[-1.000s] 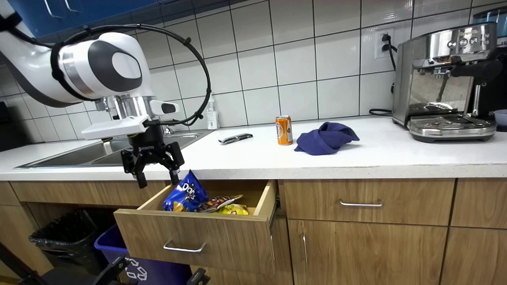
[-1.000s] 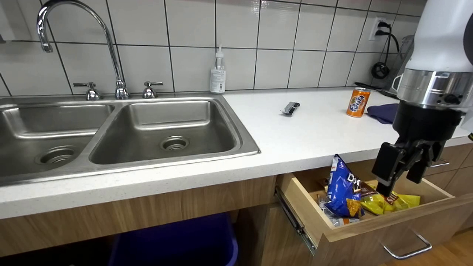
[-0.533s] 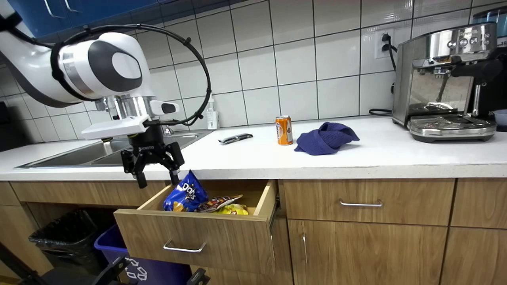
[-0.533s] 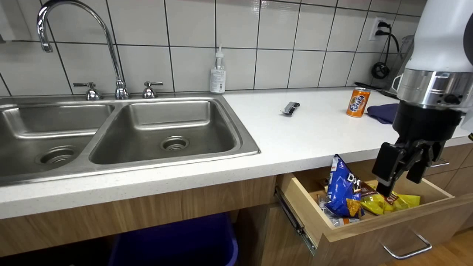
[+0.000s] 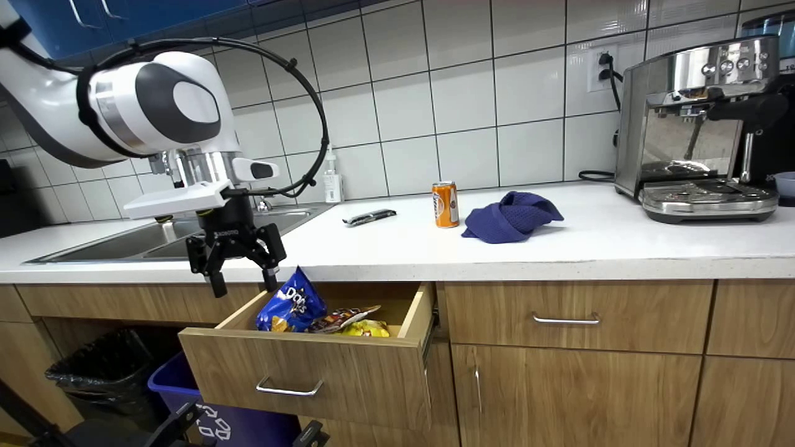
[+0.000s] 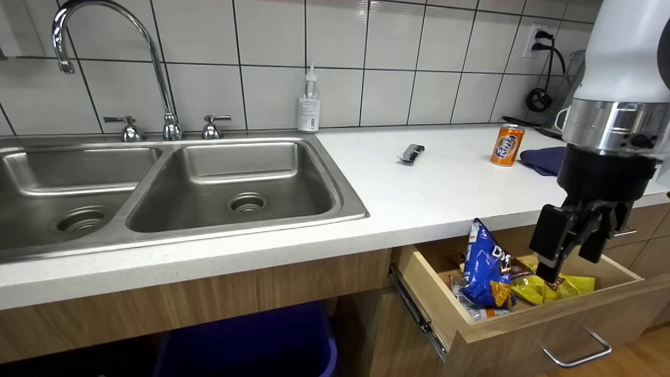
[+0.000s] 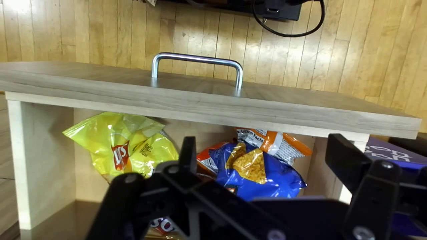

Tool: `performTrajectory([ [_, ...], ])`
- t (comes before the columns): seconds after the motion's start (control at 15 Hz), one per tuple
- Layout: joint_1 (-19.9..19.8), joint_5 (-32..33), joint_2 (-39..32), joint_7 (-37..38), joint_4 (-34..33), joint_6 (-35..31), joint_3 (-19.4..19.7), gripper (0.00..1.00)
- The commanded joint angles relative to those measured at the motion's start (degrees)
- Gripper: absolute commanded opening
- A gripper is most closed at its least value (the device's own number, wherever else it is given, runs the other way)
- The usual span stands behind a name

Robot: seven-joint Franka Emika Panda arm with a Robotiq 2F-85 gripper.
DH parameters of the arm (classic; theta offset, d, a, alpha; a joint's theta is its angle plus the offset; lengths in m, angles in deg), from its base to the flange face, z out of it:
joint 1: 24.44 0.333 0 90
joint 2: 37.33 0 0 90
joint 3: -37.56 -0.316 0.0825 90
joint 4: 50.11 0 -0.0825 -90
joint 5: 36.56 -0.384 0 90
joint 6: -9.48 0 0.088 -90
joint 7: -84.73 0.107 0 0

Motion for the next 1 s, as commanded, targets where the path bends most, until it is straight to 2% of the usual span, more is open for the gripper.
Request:
performTrajectory([
  [0.0,-1.6,-1.2,2.4,0.8,-0.1,4.3,-1.2,1.00],
  [0.47,-3.6,-1.2,1.3,1.5,-0.1,8.2,-0.6,1.00],
  [0.93,-5.8,0.7,-2.5,2.1,0.0,6.0,-0.3,1.00],
])
